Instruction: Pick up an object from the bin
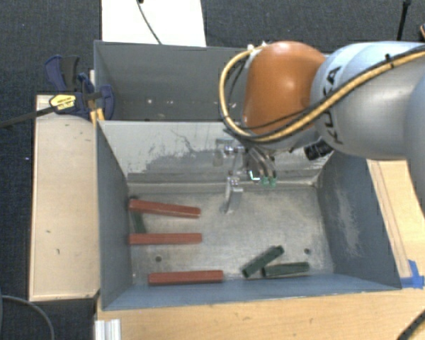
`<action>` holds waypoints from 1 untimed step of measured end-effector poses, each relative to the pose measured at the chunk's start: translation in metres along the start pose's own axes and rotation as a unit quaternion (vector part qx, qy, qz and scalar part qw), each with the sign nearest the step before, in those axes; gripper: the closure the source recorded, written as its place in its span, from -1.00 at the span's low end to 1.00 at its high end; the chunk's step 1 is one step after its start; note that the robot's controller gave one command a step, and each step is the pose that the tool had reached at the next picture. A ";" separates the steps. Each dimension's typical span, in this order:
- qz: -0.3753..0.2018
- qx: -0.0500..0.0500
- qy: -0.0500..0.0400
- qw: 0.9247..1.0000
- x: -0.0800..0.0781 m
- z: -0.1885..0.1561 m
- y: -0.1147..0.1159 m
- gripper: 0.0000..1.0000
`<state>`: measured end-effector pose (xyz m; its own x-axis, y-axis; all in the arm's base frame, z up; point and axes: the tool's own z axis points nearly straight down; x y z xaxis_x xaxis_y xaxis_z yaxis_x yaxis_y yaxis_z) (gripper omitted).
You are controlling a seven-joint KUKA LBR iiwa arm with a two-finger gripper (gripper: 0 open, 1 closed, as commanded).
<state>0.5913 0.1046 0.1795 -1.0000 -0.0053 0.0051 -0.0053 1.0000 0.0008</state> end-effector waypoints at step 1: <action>-0.240 0.001 -0.002 0.971 0.011 0.110 0.048 -1.00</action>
Offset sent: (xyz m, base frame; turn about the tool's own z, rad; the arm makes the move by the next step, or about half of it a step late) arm -0.0114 0.0482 -0.1095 -0.4852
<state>0.5799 0.1530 0.0698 -0.8823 -0.4707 0.0015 -0.4707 0.8823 0.0009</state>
